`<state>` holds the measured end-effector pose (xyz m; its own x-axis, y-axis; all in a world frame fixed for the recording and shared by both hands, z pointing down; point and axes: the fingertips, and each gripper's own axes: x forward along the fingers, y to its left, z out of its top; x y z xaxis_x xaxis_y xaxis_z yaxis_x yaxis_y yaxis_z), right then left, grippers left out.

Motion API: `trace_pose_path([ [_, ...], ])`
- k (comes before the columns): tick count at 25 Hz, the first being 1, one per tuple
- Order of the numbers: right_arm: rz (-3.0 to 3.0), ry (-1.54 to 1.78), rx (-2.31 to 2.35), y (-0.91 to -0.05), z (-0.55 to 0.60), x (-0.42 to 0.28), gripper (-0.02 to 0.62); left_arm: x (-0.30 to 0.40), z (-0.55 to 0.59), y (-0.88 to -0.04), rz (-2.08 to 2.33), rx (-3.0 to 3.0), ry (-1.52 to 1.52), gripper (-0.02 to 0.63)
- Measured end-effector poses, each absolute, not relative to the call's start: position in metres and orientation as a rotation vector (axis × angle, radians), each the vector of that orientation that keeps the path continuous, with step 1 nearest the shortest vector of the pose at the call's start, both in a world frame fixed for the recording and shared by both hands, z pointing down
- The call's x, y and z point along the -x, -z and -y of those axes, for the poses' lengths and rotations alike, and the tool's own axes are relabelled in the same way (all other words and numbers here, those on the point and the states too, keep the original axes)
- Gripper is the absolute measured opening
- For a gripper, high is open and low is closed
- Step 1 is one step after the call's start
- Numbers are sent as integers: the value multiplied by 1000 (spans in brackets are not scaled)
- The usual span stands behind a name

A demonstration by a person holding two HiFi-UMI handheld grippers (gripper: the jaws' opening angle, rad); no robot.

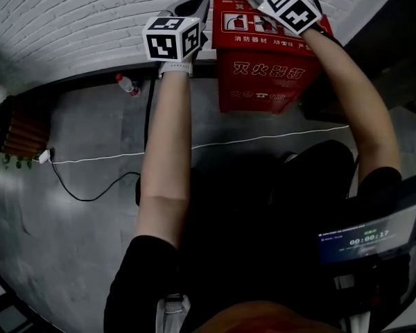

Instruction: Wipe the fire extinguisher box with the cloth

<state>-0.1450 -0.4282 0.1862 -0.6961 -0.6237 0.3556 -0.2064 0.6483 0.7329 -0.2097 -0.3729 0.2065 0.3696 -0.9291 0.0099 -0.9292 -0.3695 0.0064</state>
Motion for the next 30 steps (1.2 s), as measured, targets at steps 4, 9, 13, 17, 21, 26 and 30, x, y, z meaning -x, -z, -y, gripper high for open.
trace_pose_path([
  [4, 1945, 1148, -500, -217, 442, 157, 101, 209, 386, -217, 1752, -2584, -7, 3],
  [9, 1810, 1185, -433, -247, 461, 166, 101, 204, 395, -227, 1731, -2592, -44, 3],
  [13, 1797, 1108, -372, -269, 469, 171, 100, 205, 400, -235, 1734, -2580, -71, 3],
  [17, 1848, 991, -341, -283, 470, 170, 93, 199, 399, -238, 1710, -2592, -82, 3],
  [21, 1904, 900, -326, -284, 464, 168, 94, 200, 395, -240, 1706, -2580, -79, 3],
  [26, 1900, 890, -293, -287, 445, 163, 94, 195, 384, -239, 1702, -2584, -85, 3],
  [30, 1901, 872, -260, -288, 427, 161, 94, 192, 372, -235, 1709, -2587, -82, 3],
])
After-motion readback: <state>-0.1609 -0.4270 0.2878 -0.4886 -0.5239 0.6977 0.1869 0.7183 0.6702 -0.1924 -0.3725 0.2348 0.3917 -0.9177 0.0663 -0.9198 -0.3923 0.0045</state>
